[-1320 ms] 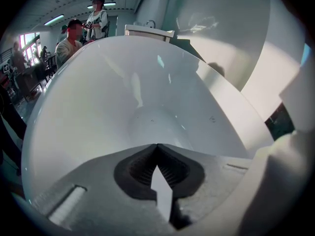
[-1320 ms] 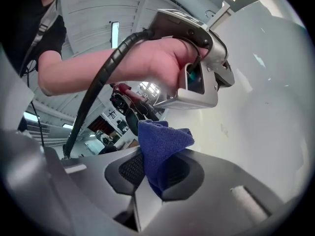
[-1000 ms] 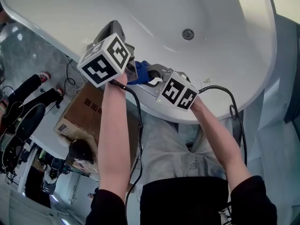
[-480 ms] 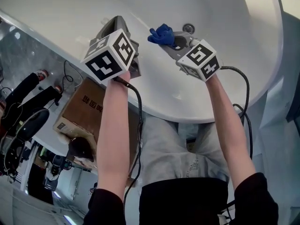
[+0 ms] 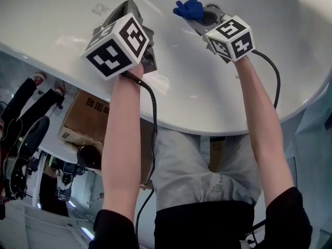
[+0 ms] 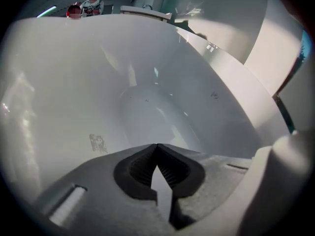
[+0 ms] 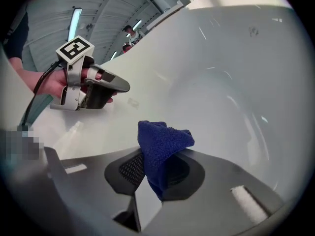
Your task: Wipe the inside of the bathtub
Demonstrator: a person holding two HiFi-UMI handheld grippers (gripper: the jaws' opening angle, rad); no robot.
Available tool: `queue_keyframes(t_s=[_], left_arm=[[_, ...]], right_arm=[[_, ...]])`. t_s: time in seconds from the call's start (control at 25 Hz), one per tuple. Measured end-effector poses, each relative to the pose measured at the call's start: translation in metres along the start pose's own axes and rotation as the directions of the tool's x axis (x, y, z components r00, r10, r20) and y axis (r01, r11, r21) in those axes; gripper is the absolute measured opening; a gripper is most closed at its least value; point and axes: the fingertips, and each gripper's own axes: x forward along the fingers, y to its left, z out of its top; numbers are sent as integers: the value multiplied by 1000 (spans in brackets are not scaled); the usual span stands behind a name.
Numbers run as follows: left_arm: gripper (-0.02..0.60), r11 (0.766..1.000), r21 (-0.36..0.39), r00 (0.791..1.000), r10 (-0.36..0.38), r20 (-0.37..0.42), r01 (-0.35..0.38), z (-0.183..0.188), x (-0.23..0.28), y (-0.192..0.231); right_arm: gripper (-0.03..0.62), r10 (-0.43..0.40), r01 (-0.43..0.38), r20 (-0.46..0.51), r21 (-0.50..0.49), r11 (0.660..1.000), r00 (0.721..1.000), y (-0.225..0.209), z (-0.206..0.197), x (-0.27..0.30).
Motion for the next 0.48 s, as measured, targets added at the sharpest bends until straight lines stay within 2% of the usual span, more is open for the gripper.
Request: queue_keyframes(t_s=[0.2, 0.48], left_arm=[[2, 1000, 12, 999, -17, -27, 17, -18, 27, -4], [2, 1000, 1, 999, -13, -50, 13, -35, 50, -3]], right_arm=[[71, -9, 10, -51, 17, 1000, 999, -21, -31, 26], [71, 21, -14, -116, 64, 998, 993, -25, -75, 59]])
